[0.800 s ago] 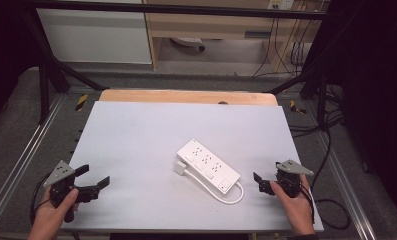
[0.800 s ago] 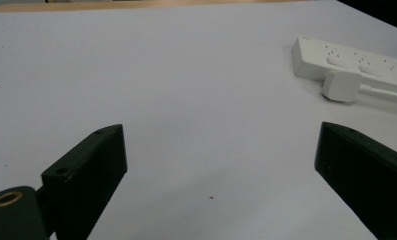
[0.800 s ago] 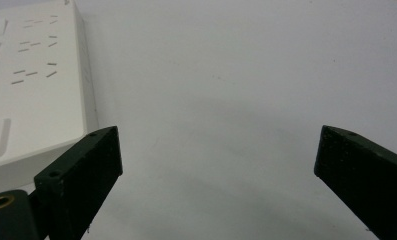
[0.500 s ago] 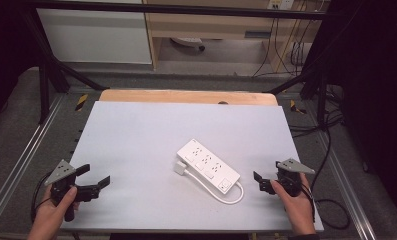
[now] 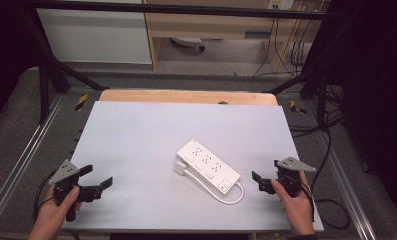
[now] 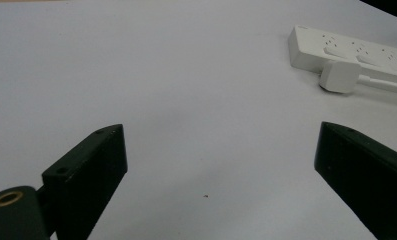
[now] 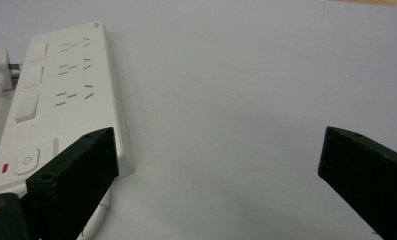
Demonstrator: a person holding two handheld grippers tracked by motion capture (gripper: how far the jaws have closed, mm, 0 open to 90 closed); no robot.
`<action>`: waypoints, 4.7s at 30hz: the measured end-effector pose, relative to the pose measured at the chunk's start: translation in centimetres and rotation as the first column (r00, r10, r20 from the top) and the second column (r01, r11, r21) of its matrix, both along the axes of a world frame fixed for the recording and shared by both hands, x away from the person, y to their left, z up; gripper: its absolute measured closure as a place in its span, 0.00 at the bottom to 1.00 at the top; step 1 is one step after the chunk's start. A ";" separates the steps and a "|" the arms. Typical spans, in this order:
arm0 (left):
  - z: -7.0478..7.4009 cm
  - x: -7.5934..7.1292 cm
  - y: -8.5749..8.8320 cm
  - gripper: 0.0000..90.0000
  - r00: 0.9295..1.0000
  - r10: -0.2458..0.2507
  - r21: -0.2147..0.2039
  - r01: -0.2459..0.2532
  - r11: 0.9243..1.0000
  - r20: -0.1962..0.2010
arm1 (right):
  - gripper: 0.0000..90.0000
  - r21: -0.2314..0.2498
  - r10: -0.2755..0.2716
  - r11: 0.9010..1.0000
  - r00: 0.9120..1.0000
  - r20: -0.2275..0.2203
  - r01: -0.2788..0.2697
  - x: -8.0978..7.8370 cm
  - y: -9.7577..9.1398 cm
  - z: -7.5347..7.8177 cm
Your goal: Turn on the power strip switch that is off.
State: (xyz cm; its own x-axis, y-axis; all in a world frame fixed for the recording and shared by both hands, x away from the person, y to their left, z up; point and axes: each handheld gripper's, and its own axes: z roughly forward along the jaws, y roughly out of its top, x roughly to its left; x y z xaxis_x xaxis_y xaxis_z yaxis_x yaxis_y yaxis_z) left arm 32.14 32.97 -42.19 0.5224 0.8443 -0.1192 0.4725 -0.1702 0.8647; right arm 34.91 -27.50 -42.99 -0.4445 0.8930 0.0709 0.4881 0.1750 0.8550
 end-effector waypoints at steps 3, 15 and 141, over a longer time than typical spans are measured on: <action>-0.2 -0.1 0.0 0.08 1.000 -0.001 0.008 0.001 1.000 -0.010 | 0.03 0.017 0.005 1.000 1.000 0.001 -0.005 0.0 0.0 0.2; 0.3 -0.2 0.1 0.07 1.000 0.010 -0.017 -0.010 1.000 0.027 | 0.04 0.048 -0.013 0.999 1.000 0.014 0.012 0.0 -0.1 0.5; -0.2 -0.1 -0.1 0.08 1.000 -0.020 -0.026 0.019 0.999 -0.021 | 1.00 0.063 0.244 0.966 0.964 0.110 -0.252 2.0 10.3 1.9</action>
State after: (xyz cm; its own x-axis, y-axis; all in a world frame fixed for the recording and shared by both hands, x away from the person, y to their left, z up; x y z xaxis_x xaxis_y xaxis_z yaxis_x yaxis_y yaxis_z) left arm 32.04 32.85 -42.36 0.5357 0.8305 -0.1524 0.4877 -0.1570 0.8588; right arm 36.90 -17.21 -41.14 -0.6594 0.7478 0.0776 0.3488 0.2129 0.9127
